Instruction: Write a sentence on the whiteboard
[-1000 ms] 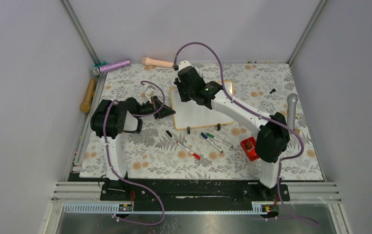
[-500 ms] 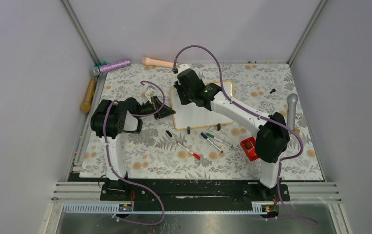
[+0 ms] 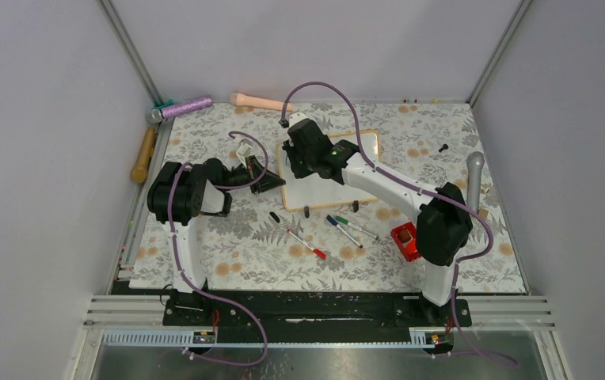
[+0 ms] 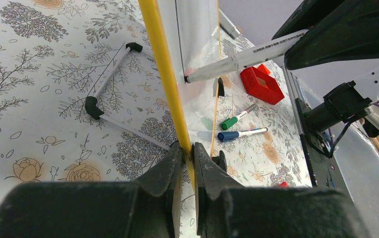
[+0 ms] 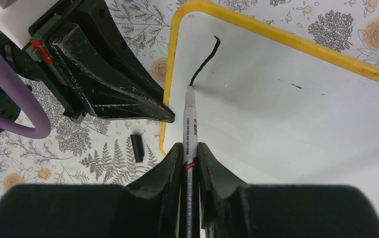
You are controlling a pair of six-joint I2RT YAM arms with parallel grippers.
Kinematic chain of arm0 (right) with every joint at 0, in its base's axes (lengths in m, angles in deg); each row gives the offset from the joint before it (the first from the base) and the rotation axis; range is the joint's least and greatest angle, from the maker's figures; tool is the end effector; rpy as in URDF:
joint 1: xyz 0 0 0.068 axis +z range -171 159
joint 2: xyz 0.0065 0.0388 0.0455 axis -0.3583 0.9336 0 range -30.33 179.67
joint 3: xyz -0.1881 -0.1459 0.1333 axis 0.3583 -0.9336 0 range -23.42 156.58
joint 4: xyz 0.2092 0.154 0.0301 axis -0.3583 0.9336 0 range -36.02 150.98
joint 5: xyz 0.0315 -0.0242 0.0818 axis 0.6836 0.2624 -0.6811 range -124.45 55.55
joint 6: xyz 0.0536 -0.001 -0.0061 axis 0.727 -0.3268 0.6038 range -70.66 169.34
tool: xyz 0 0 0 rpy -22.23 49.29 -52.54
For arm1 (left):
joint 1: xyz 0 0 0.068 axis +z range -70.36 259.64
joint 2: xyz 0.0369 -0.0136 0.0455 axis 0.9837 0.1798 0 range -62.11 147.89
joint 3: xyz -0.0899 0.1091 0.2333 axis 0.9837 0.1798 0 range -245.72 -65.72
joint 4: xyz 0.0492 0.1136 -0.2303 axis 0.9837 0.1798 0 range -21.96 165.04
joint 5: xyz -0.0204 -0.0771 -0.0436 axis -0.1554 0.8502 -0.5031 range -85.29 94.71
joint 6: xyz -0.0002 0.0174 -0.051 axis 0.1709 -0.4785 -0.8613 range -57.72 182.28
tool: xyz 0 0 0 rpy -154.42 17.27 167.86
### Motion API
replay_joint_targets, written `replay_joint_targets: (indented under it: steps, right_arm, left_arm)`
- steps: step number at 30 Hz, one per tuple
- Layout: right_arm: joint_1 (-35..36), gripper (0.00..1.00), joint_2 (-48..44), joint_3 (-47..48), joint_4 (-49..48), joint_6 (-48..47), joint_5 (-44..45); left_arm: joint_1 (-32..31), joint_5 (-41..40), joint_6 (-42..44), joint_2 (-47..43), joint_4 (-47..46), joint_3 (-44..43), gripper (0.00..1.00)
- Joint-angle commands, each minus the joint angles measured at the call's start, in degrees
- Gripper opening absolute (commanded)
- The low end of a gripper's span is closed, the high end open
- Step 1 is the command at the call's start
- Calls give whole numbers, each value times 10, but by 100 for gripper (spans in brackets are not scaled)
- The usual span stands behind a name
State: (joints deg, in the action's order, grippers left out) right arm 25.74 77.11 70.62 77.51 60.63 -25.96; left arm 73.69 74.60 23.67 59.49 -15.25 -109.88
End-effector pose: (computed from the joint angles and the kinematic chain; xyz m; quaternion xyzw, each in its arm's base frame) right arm 0.3045 0.3159 0.3013 -0.2401 0.8599 0.1582 0.4217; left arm 0.3505 -0.0702 0.1210 0.2535 0.6467 -0.5859 0.4175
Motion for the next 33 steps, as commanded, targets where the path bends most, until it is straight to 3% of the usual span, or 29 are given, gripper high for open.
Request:
replay_joint_targets:
  steps: [1,33]
  right_arm:
    - [-2,0,-35,9,-3,0,10]
    - [-2,0,4,89,13,-23,63]
  left_arm:
    - [-10,43,45,-2,-5,6,0]
    - [-10,43,45,-1,-5,7,0]
